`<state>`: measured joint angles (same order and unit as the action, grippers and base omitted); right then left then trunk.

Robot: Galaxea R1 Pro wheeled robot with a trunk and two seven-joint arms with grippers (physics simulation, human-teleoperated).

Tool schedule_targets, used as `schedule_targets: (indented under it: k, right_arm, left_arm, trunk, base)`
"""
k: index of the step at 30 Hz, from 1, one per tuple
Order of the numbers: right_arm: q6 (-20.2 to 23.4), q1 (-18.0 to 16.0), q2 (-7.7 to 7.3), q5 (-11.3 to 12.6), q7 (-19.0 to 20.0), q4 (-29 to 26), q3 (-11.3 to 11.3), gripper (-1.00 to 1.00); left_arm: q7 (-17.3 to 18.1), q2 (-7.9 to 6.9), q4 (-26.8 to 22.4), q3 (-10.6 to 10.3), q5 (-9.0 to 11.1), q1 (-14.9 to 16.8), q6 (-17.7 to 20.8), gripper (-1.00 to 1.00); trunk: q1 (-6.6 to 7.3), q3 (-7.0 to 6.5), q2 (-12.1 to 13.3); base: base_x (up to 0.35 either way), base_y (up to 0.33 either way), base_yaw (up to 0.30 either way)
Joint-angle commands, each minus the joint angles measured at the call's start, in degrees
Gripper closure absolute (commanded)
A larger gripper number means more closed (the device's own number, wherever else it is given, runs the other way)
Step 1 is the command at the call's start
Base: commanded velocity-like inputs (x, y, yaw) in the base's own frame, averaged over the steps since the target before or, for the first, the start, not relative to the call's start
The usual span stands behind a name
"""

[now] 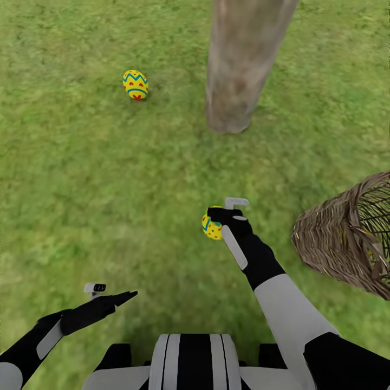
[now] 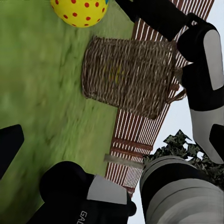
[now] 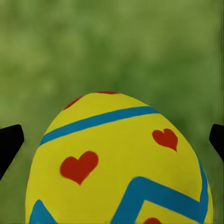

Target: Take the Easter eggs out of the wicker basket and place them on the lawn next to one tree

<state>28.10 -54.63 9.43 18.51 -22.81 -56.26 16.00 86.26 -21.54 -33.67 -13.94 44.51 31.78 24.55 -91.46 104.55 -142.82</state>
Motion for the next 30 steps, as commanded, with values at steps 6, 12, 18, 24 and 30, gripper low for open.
schedule_targets:
  k: [6, 12, 18, 24, 30]
  right_arm:
    - [0.11, -0.02, -0.01, 0.62, -0.65, -0.28, 0.16, -1.0]
    - [1.69, -0.04, 0.01, 0.56, -0.67, -3.5, 0.38, -1.0]
    - [7.07, 0.03, 0.04, 0.75, -0.64, -9.58, 0.36, -1.0]
    - [19.21, 0.05, 0.33, 1.27, -0.49, -17.23, 0.39, -1.0]
    - [26.49, 0.05, 0.56, 2.27, -0.25, -20.15, 0.47, -1.0]
  left_arm:
    - [0.07, -0.08, 0.01, -0.12, 0.33, 0.04, 0.64, -1.0]
    - [0.05, -0.08, 0.01, -0.12, 0.32, 0.04, 0.59, -1.0]
    - [-0.11, -0.08, 0.01, -0.09, 0.26, 0.04, 0.59, -1.0]
    - [-0.56, -0.08, 0.08, 0.1, 0.16, 0.04, 0.59, -1.0]
    - [-1.74, -0.14, 0.08, 0.39, 0.14, 0.04, 0.65, -1.0]
  trunk:
    - [1.32, -1.61, 2.39]
    - [2.64, -3.23, 4.8]
    - [3.96, -4.7, 7.21]
    - [5.28, -5.98, 9.61]
    - [6.59, -7.07, 12.02]
  base:
    - [0.0, 0.0, 0.0]
    - [0.0, 0.0, 0.0]
    - [0.0, 0.0, 0.0]
    - [0.0, 0.0, 0.0]
    - [0.0, 0.0, 0.0]
